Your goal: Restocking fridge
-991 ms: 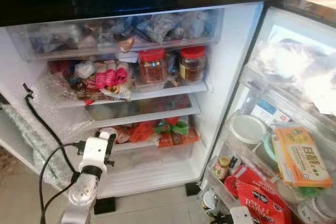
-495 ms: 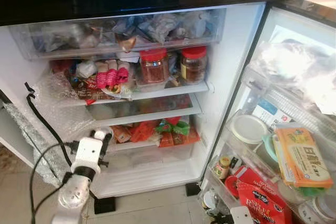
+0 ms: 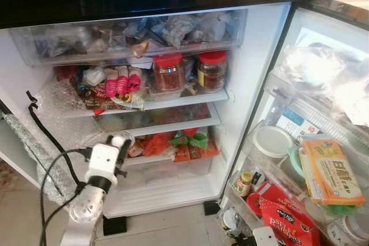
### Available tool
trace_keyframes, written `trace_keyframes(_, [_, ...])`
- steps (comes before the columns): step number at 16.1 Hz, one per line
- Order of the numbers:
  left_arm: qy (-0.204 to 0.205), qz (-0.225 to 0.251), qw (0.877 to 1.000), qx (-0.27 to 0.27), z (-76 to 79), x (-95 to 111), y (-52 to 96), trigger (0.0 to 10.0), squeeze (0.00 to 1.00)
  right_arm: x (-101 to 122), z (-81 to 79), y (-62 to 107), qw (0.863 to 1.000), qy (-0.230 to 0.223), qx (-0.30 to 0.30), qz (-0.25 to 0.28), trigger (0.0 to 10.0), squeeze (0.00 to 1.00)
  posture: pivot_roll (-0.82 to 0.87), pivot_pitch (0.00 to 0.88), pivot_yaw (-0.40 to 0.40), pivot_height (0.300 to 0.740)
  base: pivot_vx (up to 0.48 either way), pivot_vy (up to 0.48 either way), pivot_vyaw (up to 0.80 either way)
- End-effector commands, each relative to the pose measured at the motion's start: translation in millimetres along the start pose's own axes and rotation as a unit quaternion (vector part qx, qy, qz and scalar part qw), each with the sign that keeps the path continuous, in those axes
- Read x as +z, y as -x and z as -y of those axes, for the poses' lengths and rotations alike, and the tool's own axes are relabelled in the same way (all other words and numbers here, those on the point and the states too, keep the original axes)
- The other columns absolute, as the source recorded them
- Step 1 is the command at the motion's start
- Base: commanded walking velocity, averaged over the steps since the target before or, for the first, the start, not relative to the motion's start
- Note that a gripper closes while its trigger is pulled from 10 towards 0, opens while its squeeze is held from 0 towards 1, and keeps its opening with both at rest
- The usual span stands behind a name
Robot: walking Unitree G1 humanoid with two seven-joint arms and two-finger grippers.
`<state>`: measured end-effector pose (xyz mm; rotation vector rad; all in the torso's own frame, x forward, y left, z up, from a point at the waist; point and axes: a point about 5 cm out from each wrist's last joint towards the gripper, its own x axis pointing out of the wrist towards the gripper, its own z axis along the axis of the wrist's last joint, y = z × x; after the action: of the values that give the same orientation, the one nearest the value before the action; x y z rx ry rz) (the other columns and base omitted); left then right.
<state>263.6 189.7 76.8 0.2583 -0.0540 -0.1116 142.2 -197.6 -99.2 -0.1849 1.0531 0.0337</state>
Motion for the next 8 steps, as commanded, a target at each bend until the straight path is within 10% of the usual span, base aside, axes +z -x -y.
trace_keyframes(1, [0.002, 0.008, 1.000, -0.006, 1.6, 5.3, 1.1, 10.0, 0.00, -5.0, 0.2, 0.9, 1.000, 0.004, 0.001, -0.009, 10.0, 0.00, -0.09, 0.000, -0.002, 0.722, 0.000, 0.000, 0.00])
trace_keyframes(8, [0.004, 0.002, 1.000, -0.008, 3.2, 6.9, 3.2, 10.0, 0.00, -7.0, 1.7, 1.5, 1.000, 0.002, 0.000, -0.009, 10.0, 0.00, -0.08, 0.000, -0.009, 0.722, 0.000, 0.000, 0.00])
